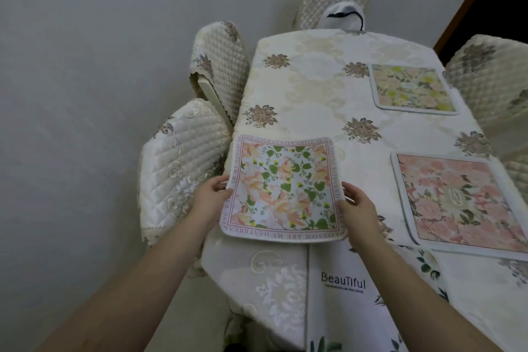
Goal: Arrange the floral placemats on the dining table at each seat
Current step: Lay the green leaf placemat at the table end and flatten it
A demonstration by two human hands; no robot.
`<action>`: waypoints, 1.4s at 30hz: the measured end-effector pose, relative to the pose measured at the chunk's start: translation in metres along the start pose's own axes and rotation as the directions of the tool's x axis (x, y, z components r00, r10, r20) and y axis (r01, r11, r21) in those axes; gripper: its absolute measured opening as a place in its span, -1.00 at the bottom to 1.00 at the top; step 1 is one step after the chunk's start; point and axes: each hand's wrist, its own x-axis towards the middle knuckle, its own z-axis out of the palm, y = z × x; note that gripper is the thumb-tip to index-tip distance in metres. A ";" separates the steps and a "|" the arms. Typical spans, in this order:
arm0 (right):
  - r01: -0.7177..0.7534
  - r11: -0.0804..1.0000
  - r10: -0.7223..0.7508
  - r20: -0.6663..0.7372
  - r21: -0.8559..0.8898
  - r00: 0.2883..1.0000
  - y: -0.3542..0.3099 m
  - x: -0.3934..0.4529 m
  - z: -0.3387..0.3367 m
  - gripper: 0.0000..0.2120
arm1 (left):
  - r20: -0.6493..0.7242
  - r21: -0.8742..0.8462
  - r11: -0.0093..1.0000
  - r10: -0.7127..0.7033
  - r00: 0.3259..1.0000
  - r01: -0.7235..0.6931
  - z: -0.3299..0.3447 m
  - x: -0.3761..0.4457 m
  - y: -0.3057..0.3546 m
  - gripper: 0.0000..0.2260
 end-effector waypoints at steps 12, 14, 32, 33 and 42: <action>-0.074 0.996 0.078 -0.086 0.040 0.993 0.021 0.061 0.030 -0.67 | -0.036 0.082 0.996 0.017 0.999 -0.014 0.014 0.069 -0.020 -0.69; -0.080 0.996 0.083 -0.089 0.033 0.993 0.026 0.068 0.034 -0.66 | -0.053 0.087 0.996 0.014 0.999 -0.009 0.017 0.077 -0.024 -0.70; -0.018 0.922 -0.035 -0.130 -0.386 0.991 0.050 0.074 0.034 -0.69 | -0.015 0.419 0.899 0.151 0.988 -0.131 0.013 0.091 -0.038 -0.65; -0.017 0.916 -0.041 -0.135 -0.402 0.990 0.050 0.074 0.035 -0.69 | -0.012 0.431 0.893 0.152 0.988 -0.132 0.012 0.092 -0.039 -0.66; -0.017 0.866 -0.072 -0.158 -0.499 0.985 0.053 0.075 0.037 -0.70 | 0.081 0.594 0.764 0.256 0.963 -0.253 0.010 0.094 -0.044 -0.64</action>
